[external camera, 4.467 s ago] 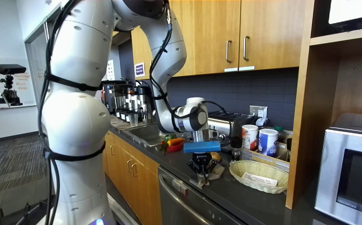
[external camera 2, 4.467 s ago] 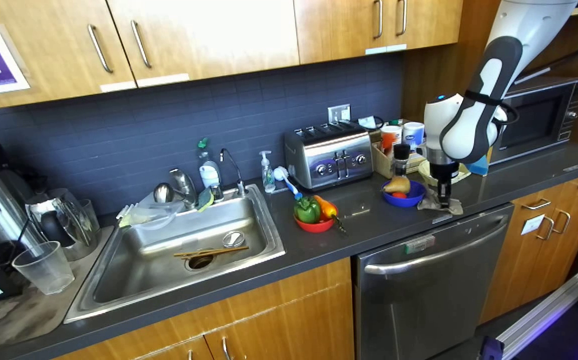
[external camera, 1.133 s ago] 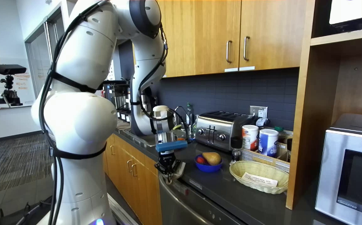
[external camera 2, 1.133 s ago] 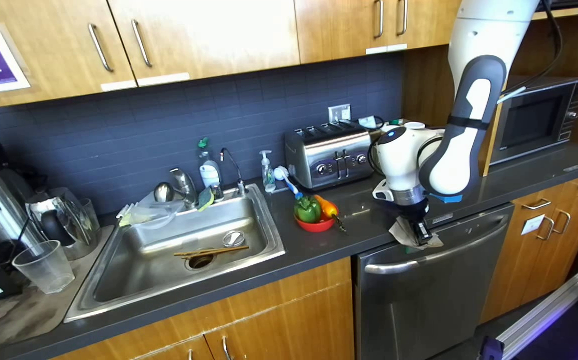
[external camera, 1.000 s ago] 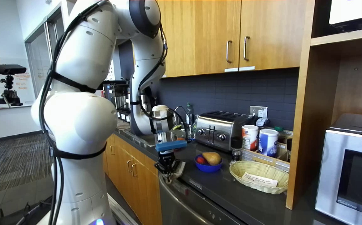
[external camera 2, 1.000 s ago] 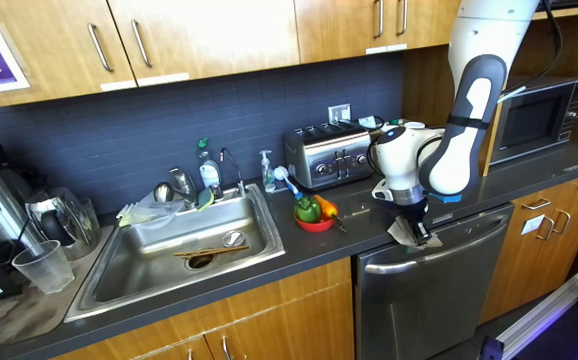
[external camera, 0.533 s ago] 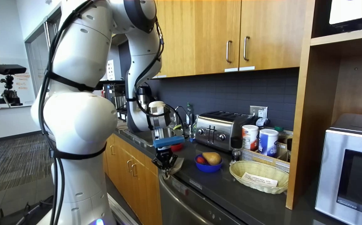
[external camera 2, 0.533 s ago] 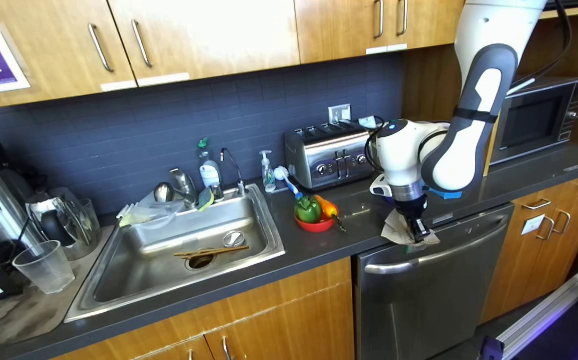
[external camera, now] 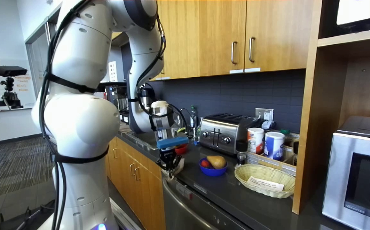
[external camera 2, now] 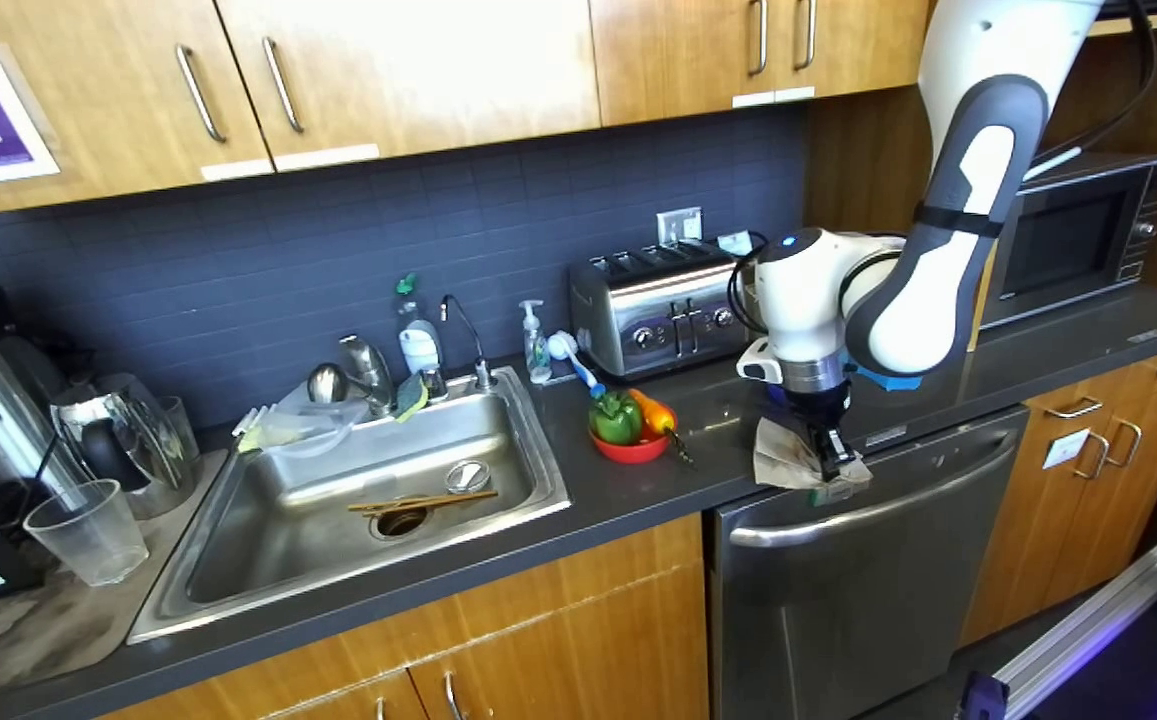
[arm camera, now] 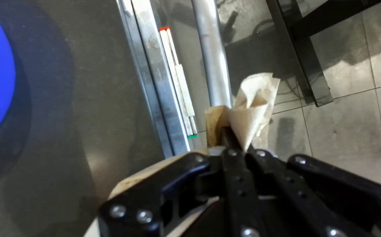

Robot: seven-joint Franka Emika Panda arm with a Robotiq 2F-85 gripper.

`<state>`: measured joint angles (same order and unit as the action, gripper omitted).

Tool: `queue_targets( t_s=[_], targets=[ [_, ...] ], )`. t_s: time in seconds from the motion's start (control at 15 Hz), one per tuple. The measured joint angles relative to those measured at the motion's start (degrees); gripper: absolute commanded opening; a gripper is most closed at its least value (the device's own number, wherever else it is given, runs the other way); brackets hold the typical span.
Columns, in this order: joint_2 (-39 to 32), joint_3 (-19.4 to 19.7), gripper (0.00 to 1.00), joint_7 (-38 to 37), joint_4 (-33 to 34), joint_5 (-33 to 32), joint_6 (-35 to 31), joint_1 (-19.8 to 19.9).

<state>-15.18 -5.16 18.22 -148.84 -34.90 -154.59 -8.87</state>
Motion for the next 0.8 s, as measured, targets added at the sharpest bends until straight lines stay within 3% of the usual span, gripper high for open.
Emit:
queue_targets(
  t_s=[0.8],
  targets=[
    [0.07,-0.01,0.00,3.23,3.92,0.00,-1.96,0.45]
  ],
)
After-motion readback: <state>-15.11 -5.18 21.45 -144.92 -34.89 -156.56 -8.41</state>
